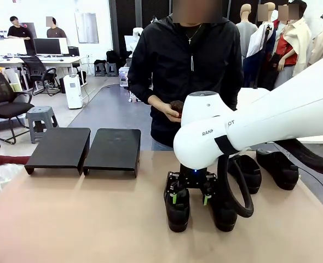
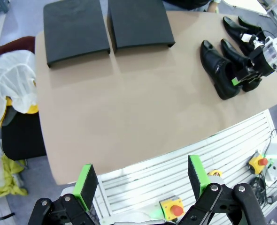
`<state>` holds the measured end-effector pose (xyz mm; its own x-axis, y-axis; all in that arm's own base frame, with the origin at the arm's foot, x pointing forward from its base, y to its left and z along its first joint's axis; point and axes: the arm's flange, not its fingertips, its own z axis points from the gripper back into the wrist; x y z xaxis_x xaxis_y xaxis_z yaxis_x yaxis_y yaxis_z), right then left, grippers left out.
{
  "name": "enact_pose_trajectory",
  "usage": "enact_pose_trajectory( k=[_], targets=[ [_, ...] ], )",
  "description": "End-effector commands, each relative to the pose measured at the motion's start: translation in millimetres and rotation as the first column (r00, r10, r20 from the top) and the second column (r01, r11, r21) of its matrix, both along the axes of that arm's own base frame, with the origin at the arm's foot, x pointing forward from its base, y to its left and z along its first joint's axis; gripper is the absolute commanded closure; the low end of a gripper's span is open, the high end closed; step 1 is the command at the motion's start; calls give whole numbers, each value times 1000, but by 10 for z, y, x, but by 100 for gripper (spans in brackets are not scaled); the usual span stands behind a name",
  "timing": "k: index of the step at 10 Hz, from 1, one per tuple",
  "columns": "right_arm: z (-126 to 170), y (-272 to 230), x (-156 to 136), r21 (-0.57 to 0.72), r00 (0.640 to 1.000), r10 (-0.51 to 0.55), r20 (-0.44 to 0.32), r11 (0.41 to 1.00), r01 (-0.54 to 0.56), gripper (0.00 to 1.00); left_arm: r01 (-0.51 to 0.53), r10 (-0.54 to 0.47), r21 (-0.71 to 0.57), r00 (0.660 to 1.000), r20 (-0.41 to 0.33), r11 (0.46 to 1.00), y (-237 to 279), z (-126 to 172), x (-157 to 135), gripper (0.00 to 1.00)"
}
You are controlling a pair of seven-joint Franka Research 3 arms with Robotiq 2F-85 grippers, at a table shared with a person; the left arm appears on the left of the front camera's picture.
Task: Organize the shoes by placing them on the stand.
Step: Pick up one Shoe and place it in the middle of the table.
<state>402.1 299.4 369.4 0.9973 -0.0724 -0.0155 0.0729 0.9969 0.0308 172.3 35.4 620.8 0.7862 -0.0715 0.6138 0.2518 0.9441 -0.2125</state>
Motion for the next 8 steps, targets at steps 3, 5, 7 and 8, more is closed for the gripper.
enact_pose_trajectory(
  k=[3, 5, 7, 8],
  targets=[
    [-101, -16, 185, 26, 997, -81, 14, 996, 80, 0, 11, -11, -9, 1000, 3, 1000, 10, -9, -23, 0],
    [-119, -29, 213, 48, 996, -83, 7, 995, 83, 0, 11, -11, -9, 1000, 3, 1000, 10, -9, -23, 0],
    [-214, 9, 259, 32, 996, -93, -13, 995, 94, 0, 11, -11, -9, 1000, 3, 1000, 10, -9, -23, 0],
    [-237, 16, 256, 27, 994, -107, -14, 994, 107, 47, 11, -11, -9, 1000, 3, 1000, 10, -9, -23, 0]
  ],
)
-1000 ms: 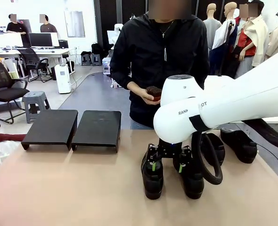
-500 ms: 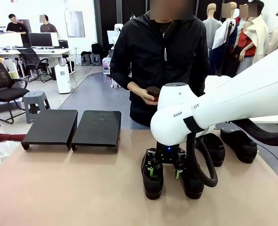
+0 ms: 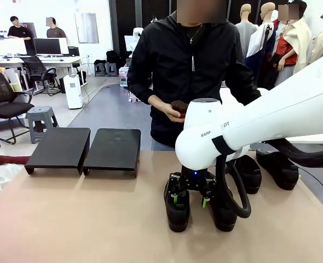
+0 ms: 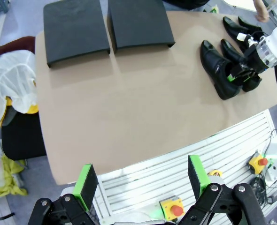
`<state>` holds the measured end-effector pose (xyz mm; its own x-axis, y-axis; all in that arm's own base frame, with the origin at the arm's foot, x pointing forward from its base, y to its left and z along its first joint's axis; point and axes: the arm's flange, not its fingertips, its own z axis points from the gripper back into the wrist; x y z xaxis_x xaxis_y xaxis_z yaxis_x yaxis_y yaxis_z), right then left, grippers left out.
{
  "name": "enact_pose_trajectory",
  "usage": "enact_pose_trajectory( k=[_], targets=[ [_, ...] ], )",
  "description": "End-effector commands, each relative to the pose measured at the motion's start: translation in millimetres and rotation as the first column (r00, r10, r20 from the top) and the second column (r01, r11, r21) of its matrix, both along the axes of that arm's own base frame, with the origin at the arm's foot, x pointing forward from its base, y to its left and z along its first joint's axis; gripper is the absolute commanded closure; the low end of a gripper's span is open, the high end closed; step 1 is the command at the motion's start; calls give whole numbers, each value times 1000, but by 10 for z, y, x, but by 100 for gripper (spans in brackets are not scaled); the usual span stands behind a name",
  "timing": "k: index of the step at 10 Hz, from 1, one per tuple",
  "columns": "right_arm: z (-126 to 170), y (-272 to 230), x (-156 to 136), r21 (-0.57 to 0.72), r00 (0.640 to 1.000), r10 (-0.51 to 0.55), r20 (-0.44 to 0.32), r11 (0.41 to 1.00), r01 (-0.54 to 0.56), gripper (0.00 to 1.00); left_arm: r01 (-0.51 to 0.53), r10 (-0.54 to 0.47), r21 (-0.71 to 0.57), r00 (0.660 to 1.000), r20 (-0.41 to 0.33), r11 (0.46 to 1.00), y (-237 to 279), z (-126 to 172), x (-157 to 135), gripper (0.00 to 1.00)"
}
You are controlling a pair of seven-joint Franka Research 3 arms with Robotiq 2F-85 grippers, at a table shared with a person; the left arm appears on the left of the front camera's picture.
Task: Organize the shoes by placing them on the stand.
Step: Pick up one Shoe and place it in the middle of the table.
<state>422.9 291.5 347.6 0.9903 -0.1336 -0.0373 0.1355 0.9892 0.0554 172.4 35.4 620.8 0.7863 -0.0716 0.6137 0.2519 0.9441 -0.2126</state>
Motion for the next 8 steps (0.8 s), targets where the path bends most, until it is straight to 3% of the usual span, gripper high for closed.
enact_pose_trajectory(
  k=[1, 8],
  targets=[
    [-27, 95, 52, 0, 999, -49, 7, 999, 49, 100, 11, -11, -9, 1000, 3, 1000, 10, -9, -23, 0],
    [-30, 84, 31, 20, 999, -36, 1, 999, 36, 100, 11, -11, -9, 1000, 3, 1000, 10, -9, -23, 0]
  ],
)
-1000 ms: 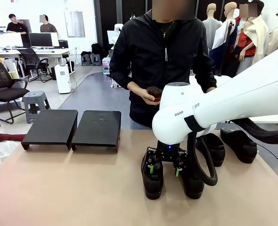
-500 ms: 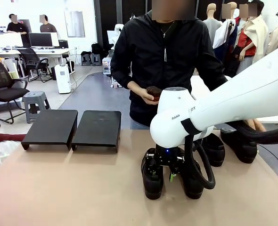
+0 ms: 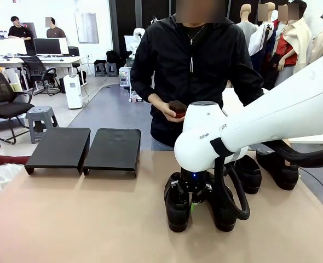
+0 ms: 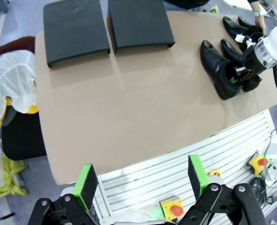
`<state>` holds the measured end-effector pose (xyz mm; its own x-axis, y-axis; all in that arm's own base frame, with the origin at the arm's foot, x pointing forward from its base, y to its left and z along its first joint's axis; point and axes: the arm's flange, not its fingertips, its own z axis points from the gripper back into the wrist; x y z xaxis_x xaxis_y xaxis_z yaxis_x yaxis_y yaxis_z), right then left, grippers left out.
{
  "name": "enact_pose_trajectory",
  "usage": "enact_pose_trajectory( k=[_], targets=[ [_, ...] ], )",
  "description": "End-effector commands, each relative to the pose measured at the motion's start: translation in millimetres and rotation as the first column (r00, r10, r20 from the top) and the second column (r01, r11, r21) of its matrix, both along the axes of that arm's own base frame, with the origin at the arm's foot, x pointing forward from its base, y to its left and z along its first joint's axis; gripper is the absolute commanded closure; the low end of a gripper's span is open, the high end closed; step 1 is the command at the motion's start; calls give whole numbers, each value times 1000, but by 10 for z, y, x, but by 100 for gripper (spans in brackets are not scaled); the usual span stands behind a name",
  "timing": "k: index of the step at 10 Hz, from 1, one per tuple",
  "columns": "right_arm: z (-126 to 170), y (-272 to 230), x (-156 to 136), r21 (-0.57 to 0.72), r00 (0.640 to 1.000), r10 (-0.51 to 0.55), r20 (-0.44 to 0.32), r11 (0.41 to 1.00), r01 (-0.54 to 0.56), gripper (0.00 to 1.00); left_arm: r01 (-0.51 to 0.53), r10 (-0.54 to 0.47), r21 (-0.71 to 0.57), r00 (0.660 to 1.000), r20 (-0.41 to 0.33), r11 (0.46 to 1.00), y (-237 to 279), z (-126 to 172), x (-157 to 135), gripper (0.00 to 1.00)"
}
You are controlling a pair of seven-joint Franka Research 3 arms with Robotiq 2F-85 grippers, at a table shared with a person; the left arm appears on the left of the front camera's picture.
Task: Organize the shoes by placing them on the stand.
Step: Pick up one Shoe and place it in the middle of the table.
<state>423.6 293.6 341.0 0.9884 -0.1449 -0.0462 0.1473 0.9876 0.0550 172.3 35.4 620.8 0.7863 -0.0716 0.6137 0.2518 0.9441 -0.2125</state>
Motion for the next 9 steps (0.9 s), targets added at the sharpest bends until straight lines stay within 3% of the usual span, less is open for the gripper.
enact_pose_trajectory(
  k=[1, 5, 6, 7, 9],
  targets=[
    [102, 54, -9, 23, 999, -24, 30, 999, 23, 100, 11, -11, -9, 1000, 3, 1000, 10, -9, -23, 0],
    [617, -41, -328, 22, 992, -17, 128, 1000, 15, 100, 11, -11, -9, 1000, 3, 1000, 10, -9, -23, 0],
    [838, -35, -567, 41, 992, 7, 126, 999, -13, 100, 11, -11, -9, 1000, 3, 1000, 10, -9, -23, 0],
    [987, -27, -818, 47, 983, 53, 178, 997, -62, 100, 11, -11, -9, 1000, 3, 1000, 10, -9, -23, 0],
    [1092, 74, -1347, 111, 978, 27, 205, 993, -50, 100, 11, -11, -9, 1000, 3, 1000, 10, -9, -23, 0]
  ],
)
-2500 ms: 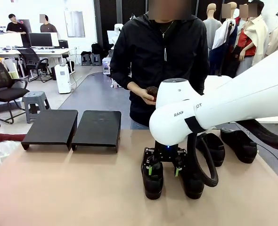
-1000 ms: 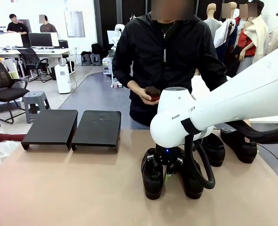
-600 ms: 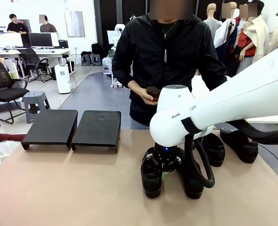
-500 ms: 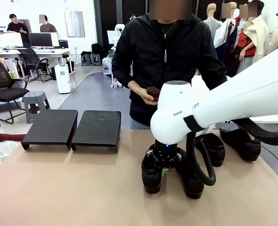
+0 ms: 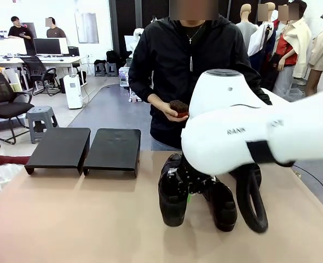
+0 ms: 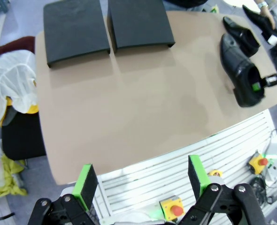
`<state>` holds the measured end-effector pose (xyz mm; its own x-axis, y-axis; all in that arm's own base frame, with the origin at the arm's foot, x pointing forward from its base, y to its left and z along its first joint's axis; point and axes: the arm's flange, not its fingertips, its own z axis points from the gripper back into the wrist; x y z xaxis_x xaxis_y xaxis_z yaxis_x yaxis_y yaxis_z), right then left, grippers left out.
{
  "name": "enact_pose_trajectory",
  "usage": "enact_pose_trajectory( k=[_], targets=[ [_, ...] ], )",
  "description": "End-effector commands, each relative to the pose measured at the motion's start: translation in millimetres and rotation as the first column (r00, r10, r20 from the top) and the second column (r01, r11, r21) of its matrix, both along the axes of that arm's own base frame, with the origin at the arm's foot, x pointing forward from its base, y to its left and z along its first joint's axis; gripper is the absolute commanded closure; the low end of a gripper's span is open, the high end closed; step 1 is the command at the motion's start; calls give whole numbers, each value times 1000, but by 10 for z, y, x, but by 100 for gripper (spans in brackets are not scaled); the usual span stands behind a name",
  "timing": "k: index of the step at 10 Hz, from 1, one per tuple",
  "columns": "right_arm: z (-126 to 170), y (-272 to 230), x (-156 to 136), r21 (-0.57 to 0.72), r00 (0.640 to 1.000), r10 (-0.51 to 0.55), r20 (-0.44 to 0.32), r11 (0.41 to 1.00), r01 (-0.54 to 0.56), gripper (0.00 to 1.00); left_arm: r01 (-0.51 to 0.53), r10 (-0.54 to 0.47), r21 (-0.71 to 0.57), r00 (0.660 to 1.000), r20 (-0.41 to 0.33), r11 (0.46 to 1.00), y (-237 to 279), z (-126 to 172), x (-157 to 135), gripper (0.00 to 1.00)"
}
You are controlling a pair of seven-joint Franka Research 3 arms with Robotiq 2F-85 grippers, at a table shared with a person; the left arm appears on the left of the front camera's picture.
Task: Organize the shoes by placing them on the stand.
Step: Pick up one Shoe and place it in the middle of the table.
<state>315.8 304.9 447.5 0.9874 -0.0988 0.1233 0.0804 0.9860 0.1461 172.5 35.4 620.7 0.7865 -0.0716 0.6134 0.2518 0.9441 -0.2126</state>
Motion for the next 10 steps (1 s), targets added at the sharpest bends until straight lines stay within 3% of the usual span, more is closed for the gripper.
enact_pose_trajectory(
  k=[1, 2, 3, 5, 6, 7, 8, 10],
  targets=[
    [15, -15, -472, 54, 1000, 4, 20, 999, -5, 100, 11, -11, -9, 1000, 4, 1000, 10, -8, -25, 0],
    [2, -45, -587, 79, 1000, -17, 21, 997, 15, 100, 11, -11, -9, 1000, 4, 1000, 10, -8, -25, 0],
    [30, 39, -283, 21, 1000, 11, 9, 1000, -11, 100, 11, -11, -9, 1000, 4, 1000, 10, -8, -25, 0],
    [30, 39, -283, 21, 1000, 11, 9, 1000, -11, 100, 11, -11, -9, 1000, 4, 1000, 10, -8, -25, 0],
    [-9, 12, -492, 28, 1000, 7, 7, 1000, -7, 100, 11, -11, -9, 1000, 4, 1000, 10, -8, -25, 0],
    [-88, 420, -453, 2, 986, 160, 52, 987, -160, 100, 11, -11, -9, 1000, 4, 1000, 10, -8, -25, 0],
    [-135, 840, -338, -2, 969, 242, 50, 970, -242, 100, 11, -11, -9, 1000, 4, 1000, 10, -8, -25, 0],
    [-281, 1587, -64, -6, 941, 328, 79, 944, -329, 100, 11, -11, -9, 1000, 4, 1000, 10, -8, -25, 0]
  ],
)
